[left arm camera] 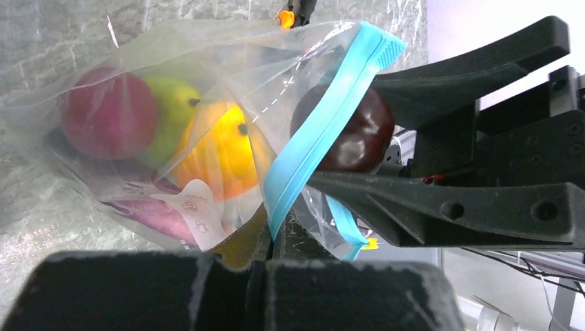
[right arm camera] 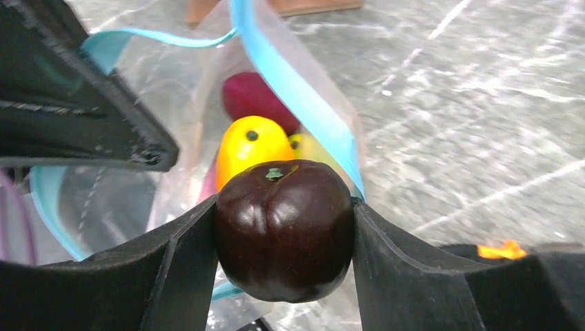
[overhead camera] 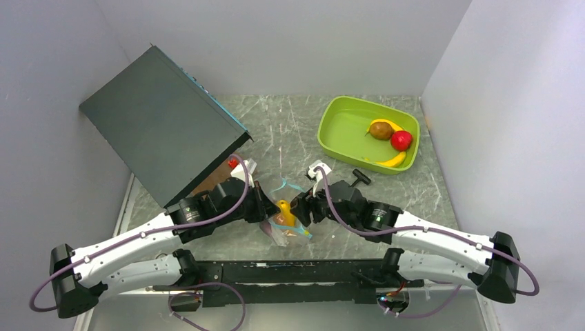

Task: Place the food in the zip-top bag and seal the zipper
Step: Place the fake fruit in the zipper food storage bag.

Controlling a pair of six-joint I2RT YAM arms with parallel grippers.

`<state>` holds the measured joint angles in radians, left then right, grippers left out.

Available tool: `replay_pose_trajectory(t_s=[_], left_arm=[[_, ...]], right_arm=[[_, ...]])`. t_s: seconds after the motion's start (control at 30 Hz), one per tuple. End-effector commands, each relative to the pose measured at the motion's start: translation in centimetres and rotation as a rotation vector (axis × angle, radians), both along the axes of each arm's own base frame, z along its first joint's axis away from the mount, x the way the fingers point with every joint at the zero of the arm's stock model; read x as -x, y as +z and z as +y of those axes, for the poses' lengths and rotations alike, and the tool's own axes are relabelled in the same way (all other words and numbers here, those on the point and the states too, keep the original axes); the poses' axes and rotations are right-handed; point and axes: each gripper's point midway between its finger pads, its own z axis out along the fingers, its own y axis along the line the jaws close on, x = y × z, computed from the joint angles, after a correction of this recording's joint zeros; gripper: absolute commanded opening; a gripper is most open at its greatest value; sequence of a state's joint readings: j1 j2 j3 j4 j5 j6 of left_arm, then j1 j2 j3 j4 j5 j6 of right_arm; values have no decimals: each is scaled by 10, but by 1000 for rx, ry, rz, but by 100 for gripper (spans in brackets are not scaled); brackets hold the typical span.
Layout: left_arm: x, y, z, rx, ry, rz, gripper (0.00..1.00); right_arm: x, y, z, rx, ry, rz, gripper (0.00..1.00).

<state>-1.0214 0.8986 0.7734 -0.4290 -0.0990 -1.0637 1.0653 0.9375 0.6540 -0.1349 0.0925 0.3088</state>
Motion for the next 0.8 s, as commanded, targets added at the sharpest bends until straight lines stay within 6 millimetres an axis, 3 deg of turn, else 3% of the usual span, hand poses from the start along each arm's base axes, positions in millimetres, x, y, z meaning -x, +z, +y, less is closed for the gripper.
replay_pose_trajectory(t_s=[0.0, 0.23, 0.4, 0.63, 0.77], left_arm=[[-6, 18, -6, 45, 13, -30, 0], [-6, 19, -10, 34, -2, -24, 0], [-5, 20, -9, 47, 5, -28, 0], [-4, 21, -12, 60, -6, -24, 0], [-3, 21, -14, 62, -15, -24, 0]], right_arm=[[-29, 15, -32, 156, -237, -87, 17], [-17, 40, -14, 38, -179, -58, 20], [-1, 48, 4, 6, -57, -43, 40], [27, 97, 23, -237, 88, -50, 52], [24, 110, 33, -300, 96, -47, 53]])
